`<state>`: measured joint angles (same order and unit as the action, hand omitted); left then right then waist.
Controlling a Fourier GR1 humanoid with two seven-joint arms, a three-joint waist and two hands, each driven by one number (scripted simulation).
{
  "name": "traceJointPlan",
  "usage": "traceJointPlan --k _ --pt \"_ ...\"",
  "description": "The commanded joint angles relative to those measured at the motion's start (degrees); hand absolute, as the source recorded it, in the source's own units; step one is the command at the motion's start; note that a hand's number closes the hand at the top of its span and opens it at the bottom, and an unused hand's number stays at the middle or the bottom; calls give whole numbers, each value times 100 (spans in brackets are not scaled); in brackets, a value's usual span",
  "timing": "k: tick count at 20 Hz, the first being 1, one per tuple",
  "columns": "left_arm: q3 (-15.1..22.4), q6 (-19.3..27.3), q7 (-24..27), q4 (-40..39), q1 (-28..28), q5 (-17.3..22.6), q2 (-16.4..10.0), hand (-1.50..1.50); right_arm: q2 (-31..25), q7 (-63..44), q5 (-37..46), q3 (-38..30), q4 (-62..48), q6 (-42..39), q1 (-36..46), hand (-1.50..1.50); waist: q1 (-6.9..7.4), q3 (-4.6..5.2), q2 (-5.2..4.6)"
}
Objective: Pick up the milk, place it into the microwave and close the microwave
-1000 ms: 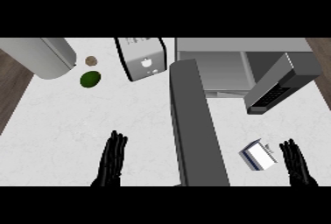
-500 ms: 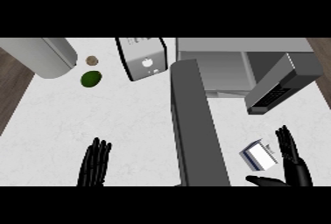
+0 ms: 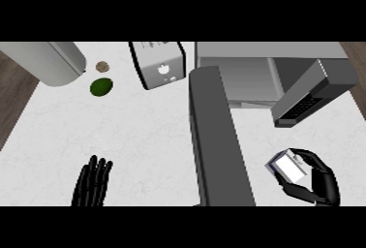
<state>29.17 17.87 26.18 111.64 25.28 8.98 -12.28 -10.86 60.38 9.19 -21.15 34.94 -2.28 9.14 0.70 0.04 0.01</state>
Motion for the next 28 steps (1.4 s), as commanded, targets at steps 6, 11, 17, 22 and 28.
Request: traceJointPlan --k 6,11,17,22,28 --pt "-593 -417 21 16 -87 398 -333 -150 -126 402 304 -57 -1375 886 934 150 16 -13 -21" --pt "-810 -750 373 -293 -30 728 -368 -150 -7 112 646 63 -1676 1662 1601 150 102 -18 -52" --pt "-463 -462 300 122 330 407 -233 -150 158 725 259 -84 -1714 559 1634 150 69 -19 -30" --pt "-684 -709 431 -112 312 580 -323 -150 328 675 244 70 -1592 323 1721 150 14 -11 -17" --pt "-1050 -1035 508 112 682 905 -603 -150 1057 157 179 474 -522 831 1404 150 -64 0 23"
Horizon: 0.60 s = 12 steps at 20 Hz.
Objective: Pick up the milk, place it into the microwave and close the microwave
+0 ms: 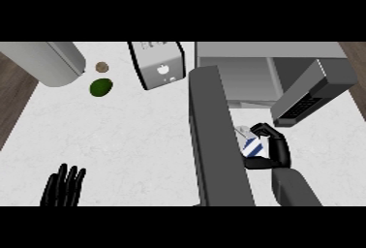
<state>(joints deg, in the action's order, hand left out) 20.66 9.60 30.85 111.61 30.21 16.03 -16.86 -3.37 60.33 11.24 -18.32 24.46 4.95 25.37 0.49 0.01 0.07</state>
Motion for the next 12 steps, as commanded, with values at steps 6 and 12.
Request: traceJointPlan --k 6,12 --pt "-174 -49 -139 30 90 41 11 -150 268 -698 -105 315 1203 686 102 150 -42 2 10" --pt "-428 -226 -335 59 -60 165 -51 -150 331 -1701 -205 1032 2332 1111 -264 150 -52 1 15"
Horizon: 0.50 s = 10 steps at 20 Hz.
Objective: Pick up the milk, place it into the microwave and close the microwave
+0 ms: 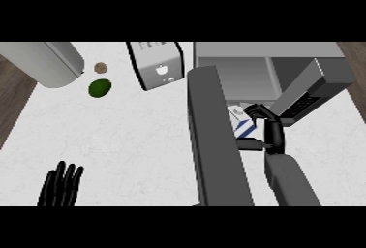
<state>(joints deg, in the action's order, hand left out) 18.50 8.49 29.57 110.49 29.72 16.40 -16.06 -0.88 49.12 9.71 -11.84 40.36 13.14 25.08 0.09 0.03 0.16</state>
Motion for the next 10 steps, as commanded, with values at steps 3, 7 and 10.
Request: traceJointPlan --k 3,7,10 --pt "-242 -269 -70 -346 -332 185 27 -150 -24 -397 88 -2 -598 706 800 150 66 -5 -34" --pt "-344 -314 19 -326 -204 152 14 -150 -223 -1188 293 155 -599 872 1216 150 61 -3 -25" --pt "-399 -495 -116 219 196 367 -221 -150 -562 -837 501 7 -1577 1109 1636 150 216 -12 -69"
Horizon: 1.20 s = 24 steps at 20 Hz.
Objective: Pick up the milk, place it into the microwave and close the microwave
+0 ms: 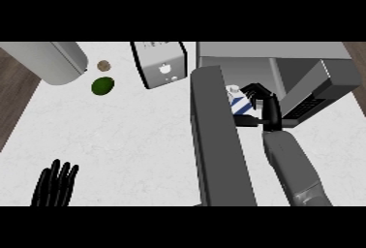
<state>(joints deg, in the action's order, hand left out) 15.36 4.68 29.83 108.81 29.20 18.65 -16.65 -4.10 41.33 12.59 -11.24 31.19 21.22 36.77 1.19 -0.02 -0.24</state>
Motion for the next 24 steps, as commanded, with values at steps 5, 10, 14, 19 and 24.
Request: traceJointPlan --k 5,10,14,19,24 --pt "-200 -304 81 -446 -329 149 -10 -150 -507 -493 482 -97 -1406 858 1275 150 166 -5 -85" --pt "10 -250 119 -369 -292 -59 78 -150 -690 -688 615 -160 -1939 1320 1708 150 306 -11 -132" --pt "62 -190 199 -340 -77 -337 -44 -150 -965 -732 816 -87 -2144 1795 1772 150 453 -17 -178" --pt "-145 -14 -120 -489 -499 -484 -158 -150 -988 -870 837 -178 -2258 2561 1942 150 497 -24 -242" --pt "31 73 -241 -651 -798 -686 -42 -150 -965 -986 1178 93 -2545 2867 2053 -150 564 -22 -304"
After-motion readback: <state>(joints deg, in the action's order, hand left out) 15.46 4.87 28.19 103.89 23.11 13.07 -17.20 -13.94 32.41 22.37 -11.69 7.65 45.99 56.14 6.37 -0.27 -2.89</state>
